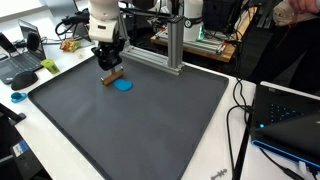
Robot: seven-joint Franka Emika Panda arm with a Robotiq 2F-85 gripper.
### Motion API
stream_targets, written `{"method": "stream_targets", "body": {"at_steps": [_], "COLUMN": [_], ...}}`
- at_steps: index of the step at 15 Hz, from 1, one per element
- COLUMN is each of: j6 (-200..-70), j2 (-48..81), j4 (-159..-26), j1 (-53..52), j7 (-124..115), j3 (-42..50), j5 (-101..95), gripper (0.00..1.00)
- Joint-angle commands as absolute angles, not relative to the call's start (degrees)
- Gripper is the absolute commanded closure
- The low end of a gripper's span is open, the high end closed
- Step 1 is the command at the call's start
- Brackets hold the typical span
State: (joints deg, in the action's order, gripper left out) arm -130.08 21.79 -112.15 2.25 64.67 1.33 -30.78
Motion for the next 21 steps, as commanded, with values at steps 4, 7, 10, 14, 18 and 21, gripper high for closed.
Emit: {"method": "stream_targets", "body": {"at_steps": [4,7,10,14,18,21], "j6": [-128.75,-125.22,-121.49,-119.90,-121.59,-122.79], "j2": [27.26,25.80,23.45,20.33,15.96,13.12], "j4": [-109.11,-106.85,-104.27,-104.55,-107.08,-109.11], "j1": [3.16,4.34,5.06,5.75,6.49,6.37], "j7": [63.88,65.01,63.57,58.00,50.12,42.42], "j3": [2.95,1.16,0.46,0.69,1.47,1.79], "j5": [-33.83,-26.87,-18.64,-10.92,-6.96,-5.43], "gripper": [0.78,0.78,0.78,0.78,0.78,0.78]}}
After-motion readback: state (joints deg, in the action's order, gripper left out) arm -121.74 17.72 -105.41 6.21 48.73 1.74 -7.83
